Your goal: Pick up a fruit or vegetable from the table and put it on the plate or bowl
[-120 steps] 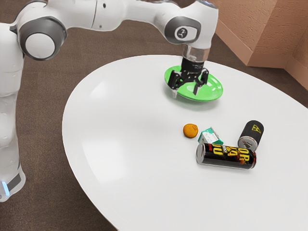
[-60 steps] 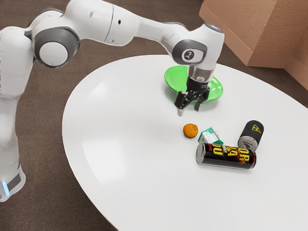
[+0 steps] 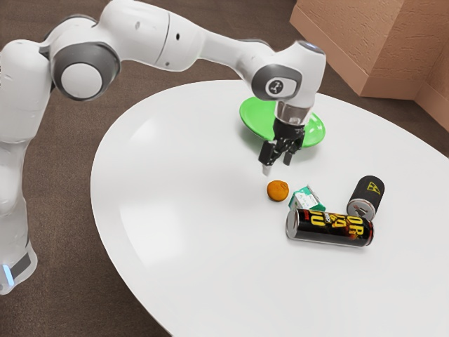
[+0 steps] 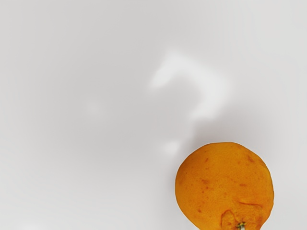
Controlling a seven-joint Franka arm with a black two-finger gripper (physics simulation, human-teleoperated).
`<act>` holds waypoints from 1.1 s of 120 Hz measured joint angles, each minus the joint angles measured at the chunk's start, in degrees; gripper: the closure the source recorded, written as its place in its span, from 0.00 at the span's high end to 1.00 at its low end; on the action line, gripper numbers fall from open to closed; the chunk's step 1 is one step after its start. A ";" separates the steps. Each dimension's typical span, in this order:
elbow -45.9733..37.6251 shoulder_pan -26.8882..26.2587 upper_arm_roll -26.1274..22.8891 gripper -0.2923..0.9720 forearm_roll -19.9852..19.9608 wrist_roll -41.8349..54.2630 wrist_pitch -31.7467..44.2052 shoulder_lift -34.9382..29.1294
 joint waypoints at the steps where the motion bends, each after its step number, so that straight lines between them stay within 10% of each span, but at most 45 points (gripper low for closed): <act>1: 0.00 -0.03 -0.01 0.77 0.00 -0.07 0.02 0.05; 132: 4.43 1.94 -0.07 0.77 -0.02 -3.80 1.30 9.68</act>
